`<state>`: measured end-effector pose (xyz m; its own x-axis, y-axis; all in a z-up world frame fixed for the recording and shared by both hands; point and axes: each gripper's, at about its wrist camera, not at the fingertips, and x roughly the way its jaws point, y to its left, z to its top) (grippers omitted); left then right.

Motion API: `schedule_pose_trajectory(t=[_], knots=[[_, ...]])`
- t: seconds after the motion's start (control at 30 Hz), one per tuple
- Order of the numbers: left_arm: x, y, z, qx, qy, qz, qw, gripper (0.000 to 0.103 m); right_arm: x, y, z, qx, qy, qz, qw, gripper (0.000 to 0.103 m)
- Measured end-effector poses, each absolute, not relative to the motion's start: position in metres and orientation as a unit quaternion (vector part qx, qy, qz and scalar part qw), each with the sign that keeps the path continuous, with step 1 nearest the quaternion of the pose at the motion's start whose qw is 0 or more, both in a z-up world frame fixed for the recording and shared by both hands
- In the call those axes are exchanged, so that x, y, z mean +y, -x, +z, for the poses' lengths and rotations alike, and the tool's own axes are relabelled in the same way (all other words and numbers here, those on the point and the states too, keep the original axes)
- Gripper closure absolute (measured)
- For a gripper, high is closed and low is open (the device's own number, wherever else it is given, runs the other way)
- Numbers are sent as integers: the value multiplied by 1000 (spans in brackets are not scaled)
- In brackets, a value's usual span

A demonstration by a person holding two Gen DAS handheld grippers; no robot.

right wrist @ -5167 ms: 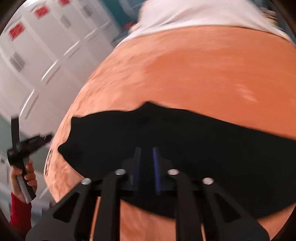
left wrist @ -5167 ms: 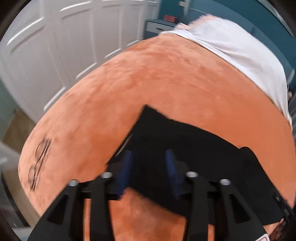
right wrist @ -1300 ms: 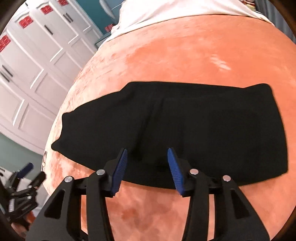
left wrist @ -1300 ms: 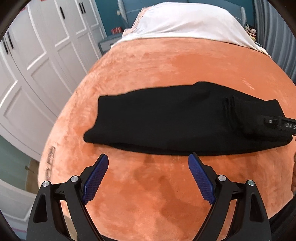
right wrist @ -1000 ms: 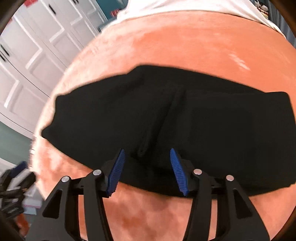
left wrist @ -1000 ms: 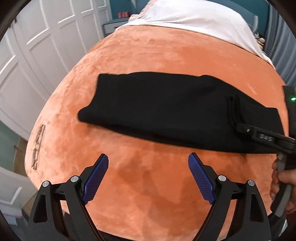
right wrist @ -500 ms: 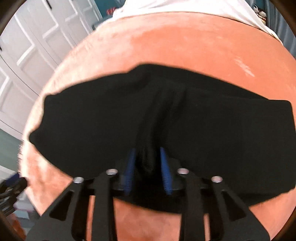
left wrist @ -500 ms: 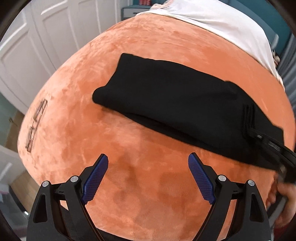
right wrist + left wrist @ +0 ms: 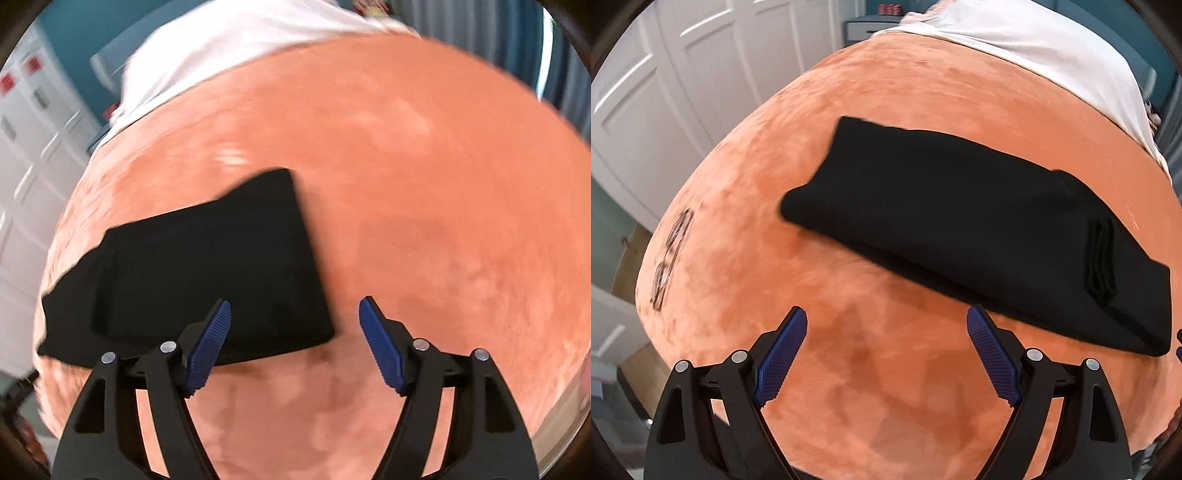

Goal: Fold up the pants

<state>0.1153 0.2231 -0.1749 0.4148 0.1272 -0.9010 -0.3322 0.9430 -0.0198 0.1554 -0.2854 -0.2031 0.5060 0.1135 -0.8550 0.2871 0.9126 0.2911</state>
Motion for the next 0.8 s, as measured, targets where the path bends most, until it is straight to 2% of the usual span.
schedule_pose_trajectory(t=[0.1,0.13,0.23,0.37,0.43,0.5,0.53,0.6,0.67,0.7,0.73,0.8], knots=[[234,-126,-186,526,157,147,823,17,-308,-165,-230,508,-280,-27,815,33],[250,-128,-191,524,205,151,813,17,-306,-169,-237,510,-291,-22,809,33],[285,-129,-195,490,275,189,805,17,-286,-179,-255,512,-320,0,798,33],[322,-157,-206,493,281,207,797,17,-263,-178,-253,503,-291,13,814,28],[330,-169,-220,508,285,202,787,17,-255,-177,-250,506,-266,9,820,22],[342,-180,-242,520,312,195,771,17,-245,-181,-250,509,-248,2,824,21],[344,-184,-247,518,315,202,770,13,-243,-181,-251,508,-246,-5,826,21],[340,-198,-245,512,289,213,781,12,-236,-187,-253,505,-247,-10,827,22],[335,-205,-243,509,266,223,788,27,-232,-190,-255,504,-246,-18,827,40],[333,-205,-240,505,262,226,791,46,-232,-191,-254,503,-252,-12,827,63],[333,-204,-236,501,265,218,795,81,-233,-191,-256,501,-273,3,821,70],[340,-199,-227,497,300,192,791,83,-231,-192,-248,502,-275,-5,820,74]])
